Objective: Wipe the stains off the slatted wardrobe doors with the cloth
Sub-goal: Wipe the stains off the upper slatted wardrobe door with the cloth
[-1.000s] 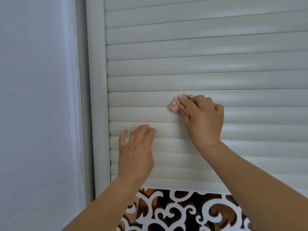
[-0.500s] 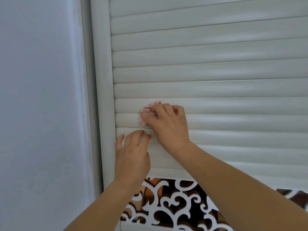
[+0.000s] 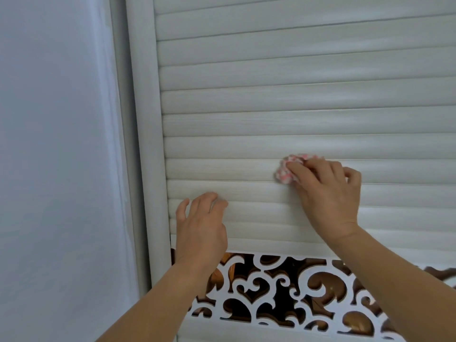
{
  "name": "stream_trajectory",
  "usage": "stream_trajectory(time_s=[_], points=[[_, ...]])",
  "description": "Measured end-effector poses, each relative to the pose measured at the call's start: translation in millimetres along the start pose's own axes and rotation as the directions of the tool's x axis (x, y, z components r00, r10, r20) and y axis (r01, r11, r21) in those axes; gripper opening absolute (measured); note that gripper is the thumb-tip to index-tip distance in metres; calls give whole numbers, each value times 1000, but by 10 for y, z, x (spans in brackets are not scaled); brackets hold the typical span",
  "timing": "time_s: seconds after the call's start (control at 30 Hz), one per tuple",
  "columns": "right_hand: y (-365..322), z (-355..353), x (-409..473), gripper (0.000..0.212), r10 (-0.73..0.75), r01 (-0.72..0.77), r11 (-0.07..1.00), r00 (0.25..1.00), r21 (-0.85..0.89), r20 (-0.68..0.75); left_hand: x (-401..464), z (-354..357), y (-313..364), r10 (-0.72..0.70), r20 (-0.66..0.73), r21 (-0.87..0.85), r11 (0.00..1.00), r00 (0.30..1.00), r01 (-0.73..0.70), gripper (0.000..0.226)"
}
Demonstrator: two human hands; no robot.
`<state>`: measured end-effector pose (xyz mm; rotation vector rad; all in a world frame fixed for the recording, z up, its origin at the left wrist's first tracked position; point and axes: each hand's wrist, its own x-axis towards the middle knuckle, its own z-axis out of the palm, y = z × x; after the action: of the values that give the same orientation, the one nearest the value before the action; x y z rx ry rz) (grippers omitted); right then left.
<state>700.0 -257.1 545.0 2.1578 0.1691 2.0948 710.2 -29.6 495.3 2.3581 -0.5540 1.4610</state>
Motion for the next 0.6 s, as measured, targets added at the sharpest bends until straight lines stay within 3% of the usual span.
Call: stream_trajectory(time_s=[0.23, 0.43, 0.5, 0.6], points=[[-314, 118, -206, 29, -128, 128, 991, 992, 42, 12, -111, -23, -70, -50, 32, 4, 999, 998, 50, 50], [-424, 127, -253, 35, -344, 336, 938, 935, 88, 87, -250, -85, -144, -92, 72, 33, 995, 993, 90, 49], [-369, 67, -147, 32, -297, 291, 954, 951, 72, 85, -288, -129, -159, -115, 92, 37, 993, 989, 112, 48], [-322, 11, -50, 23, -96, 92, 993, 994, 73, 58, -338, -174, -171, -139, 95, 37, 990, 986, 136, 47]])
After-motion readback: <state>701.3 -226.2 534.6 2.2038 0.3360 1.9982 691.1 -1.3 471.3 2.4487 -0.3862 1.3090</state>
